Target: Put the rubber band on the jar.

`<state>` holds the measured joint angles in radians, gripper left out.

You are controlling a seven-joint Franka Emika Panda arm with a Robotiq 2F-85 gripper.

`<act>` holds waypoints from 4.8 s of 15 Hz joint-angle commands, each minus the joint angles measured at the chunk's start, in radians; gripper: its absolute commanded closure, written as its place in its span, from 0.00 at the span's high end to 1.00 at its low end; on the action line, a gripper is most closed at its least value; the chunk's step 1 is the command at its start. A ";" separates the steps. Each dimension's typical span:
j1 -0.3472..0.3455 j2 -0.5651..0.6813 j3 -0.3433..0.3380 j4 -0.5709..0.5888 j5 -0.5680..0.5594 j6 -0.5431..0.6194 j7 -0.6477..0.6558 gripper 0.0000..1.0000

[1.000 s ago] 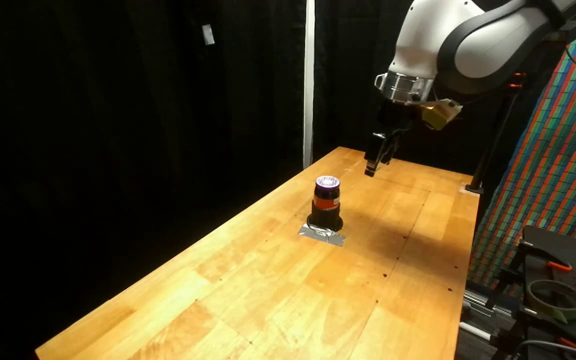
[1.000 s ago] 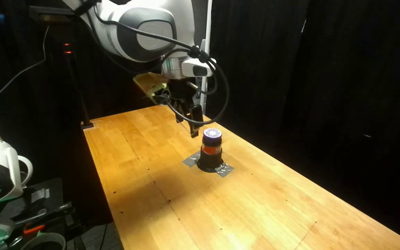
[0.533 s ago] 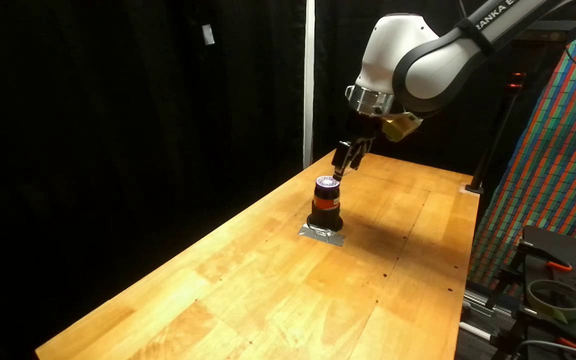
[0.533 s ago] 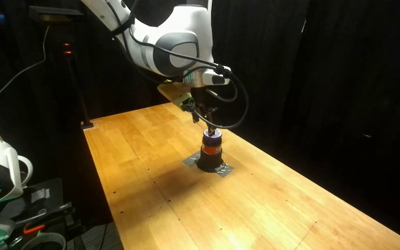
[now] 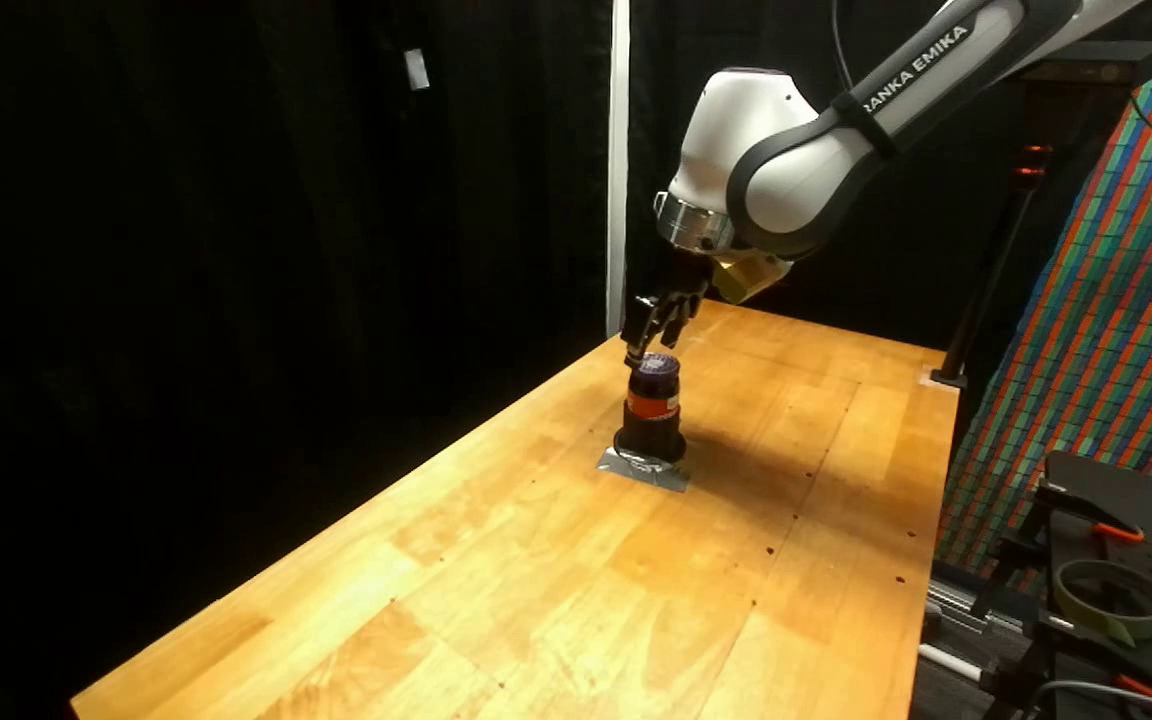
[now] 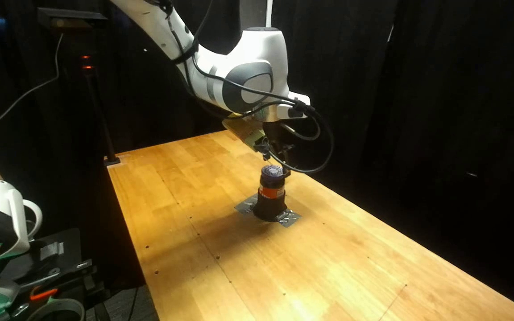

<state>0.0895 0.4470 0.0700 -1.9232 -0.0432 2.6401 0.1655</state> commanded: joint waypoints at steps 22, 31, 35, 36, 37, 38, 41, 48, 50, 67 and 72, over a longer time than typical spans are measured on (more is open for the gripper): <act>-0.064 0.093 0.025 0.162 0.141 -0.418 -0.177 1.00; -0.064 0.095 0.010 0.153 0.144 -0.552 -0.181 1.00; -0.033 0.102 0.006 0.123 0.131 -0.411 -0.139 1.00; -0.023 0.107 0.004 0.120 0.125 -0.386 -0.127 1.00; -0.016 0.112 0.002 0.119 0.120 -0.372 -0.119 1.00; -0.012 0.118 0.002 0.121 0.117 -0.365 -0.115 1.00; -0.004 0.135 -0.004 0.128 0.113 -0.350 -0.100 1.00; 0.050 0.176 -0.056 0.153 0.034 -0.234 0.015 1.00; 0.059 0.167 -0.061 0.140 0.022 -0.229 0.032 1.00; 0.025 -0.116 -0.035 -0.265 0.037 0.021 -0.035 0.42; 0.040 -0.186 -0.045 -0.462 0.041 0.399 -0.004 0.14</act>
<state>0.1196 0.3403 0.0324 -2.2395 -0.0021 2.8691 0.1398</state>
